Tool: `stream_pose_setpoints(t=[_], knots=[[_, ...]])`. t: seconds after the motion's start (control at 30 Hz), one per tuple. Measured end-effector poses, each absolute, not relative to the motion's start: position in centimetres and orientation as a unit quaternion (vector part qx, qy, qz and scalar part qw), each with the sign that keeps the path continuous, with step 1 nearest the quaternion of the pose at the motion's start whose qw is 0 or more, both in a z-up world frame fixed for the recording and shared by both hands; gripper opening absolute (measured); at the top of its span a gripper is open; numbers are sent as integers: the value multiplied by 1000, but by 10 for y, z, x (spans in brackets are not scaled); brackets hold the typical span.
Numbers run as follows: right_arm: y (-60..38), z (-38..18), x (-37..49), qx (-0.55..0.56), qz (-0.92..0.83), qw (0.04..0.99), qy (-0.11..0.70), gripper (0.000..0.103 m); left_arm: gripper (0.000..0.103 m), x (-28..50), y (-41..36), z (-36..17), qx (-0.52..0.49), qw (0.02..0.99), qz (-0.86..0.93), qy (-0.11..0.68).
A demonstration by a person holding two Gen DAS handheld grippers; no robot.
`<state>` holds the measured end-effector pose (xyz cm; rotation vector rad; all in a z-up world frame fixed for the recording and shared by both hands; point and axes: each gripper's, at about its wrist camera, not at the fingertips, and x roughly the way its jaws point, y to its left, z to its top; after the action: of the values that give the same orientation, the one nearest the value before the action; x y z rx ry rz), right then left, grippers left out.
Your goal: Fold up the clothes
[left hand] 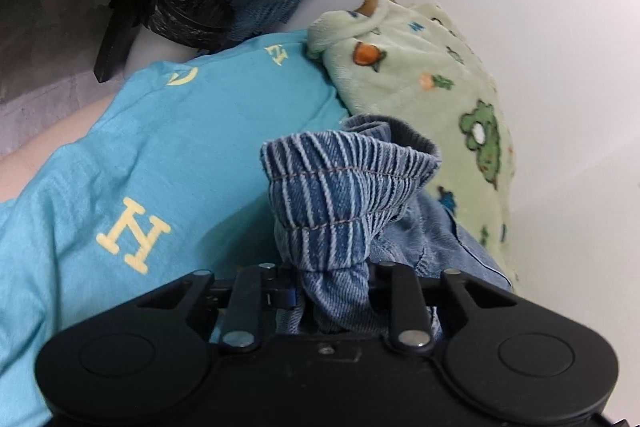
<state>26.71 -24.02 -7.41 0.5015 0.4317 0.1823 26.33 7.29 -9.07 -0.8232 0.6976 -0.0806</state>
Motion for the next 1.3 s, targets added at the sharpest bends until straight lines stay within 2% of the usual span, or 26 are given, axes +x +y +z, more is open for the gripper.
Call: stream_pose_setpoints(t=[0.3, 0.63, 1.0, 1.3], knots=[[-285, -3, 206, 245, 58, 952, 177, 24, 22, 221, 25, -43, -394, 848, -106, 337], [-404, 39, 81, 208, -22, 972, 103, 24, 22, 162, -129, 10, -322, 847, -251, 340], [-558, 24, -56, 188, -175, 964, 60, 24, 22, 124, -339, -6, -236, 802, -412, 362], [-620, -44, -113, 170, -270, 945, 64, 24, 23, 120, -437, -64, -154, 781, -490, 356]])
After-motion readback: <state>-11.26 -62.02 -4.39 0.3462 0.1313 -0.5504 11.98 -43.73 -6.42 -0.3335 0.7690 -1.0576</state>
